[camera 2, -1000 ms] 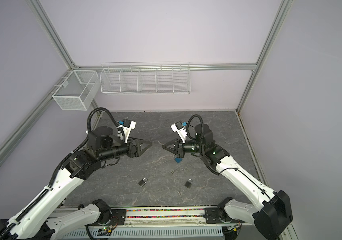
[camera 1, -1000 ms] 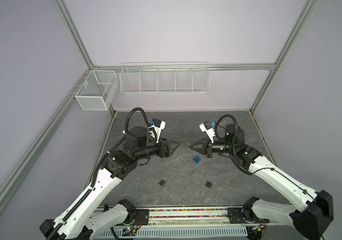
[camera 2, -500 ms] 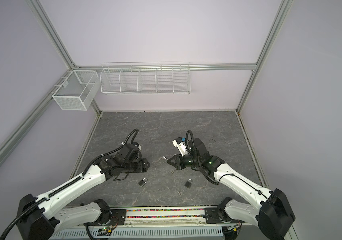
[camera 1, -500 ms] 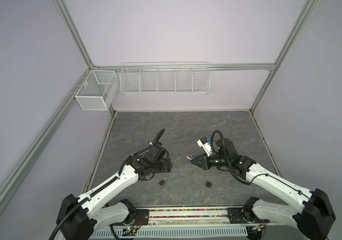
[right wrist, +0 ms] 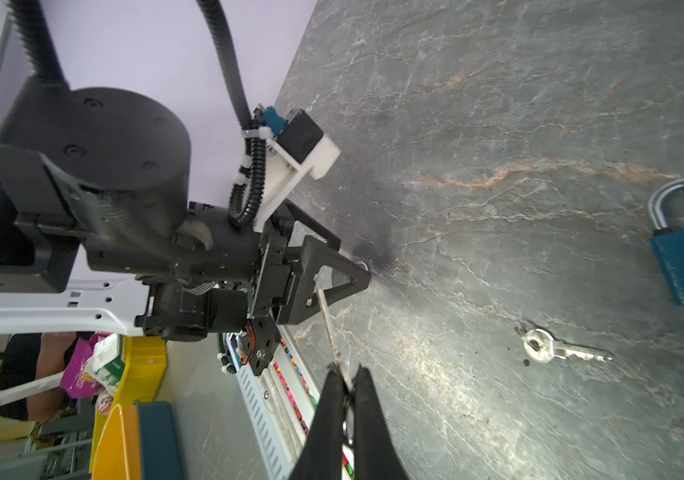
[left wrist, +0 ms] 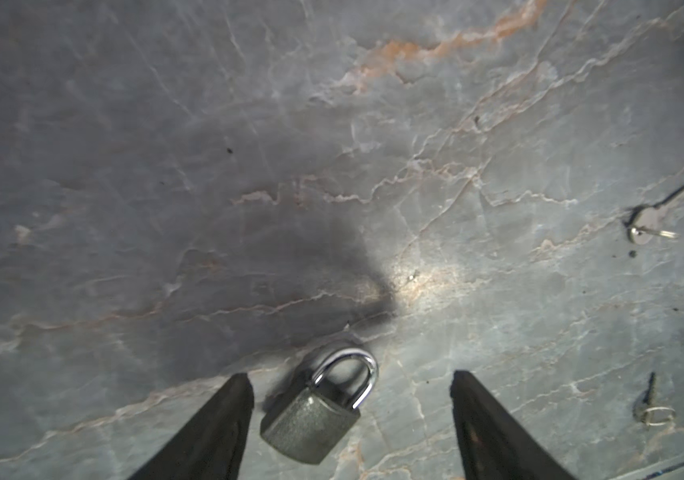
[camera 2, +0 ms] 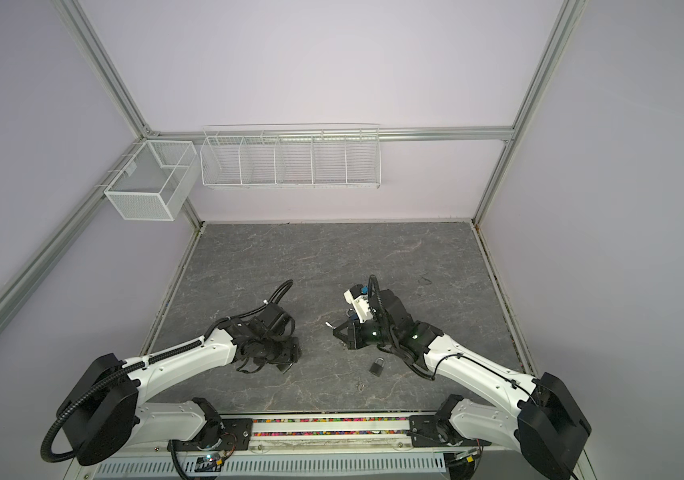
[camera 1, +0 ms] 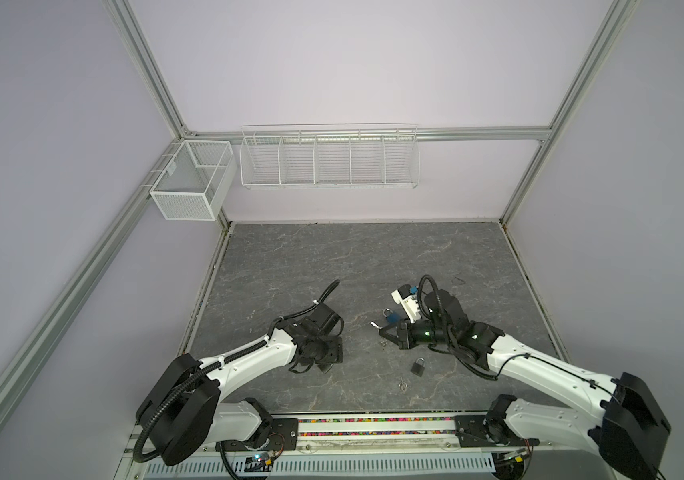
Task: Unlock with the key
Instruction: 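Close the left gripper on the black padlock while the right gripper lowers the key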
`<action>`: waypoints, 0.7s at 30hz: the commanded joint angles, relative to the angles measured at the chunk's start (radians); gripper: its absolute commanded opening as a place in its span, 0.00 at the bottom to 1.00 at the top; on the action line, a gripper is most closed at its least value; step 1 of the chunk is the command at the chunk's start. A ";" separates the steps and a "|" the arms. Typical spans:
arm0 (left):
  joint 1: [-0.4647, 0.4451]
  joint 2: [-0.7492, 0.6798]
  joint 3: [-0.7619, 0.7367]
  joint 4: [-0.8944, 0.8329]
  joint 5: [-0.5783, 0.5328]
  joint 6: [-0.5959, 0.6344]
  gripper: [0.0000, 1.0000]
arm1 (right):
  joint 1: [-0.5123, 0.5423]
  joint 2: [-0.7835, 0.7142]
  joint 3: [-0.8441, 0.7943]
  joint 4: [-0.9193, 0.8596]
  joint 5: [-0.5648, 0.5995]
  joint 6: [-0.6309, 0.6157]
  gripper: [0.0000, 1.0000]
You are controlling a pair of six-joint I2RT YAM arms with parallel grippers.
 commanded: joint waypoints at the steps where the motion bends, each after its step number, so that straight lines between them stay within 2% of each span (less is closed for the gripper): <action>1: -0.005 0.006 -0.018 0.049 0.028 -0.010 0.76 | 0.006 -0.024 -0.027 0.053 0.050 0.038 0.06; 8: -0.030 0.002 -0.033 0.034 0.029 -0.023 0.73 | 0.006 -0.023 -0.019 0.017 0.083 0.027 0.06; 15: -0.103 0.002 -0.018 -0.019 -0.022 -0.084 0.67 | 0.007 -0.012 -0.020 0.017 0.092 0.023 0.06; 21: -0.184 0.039 0.027 -0.089 -0.134 -0.187 0.59 | 0.006 -0.009 -0.028 0.017 0.104 0.026 0.06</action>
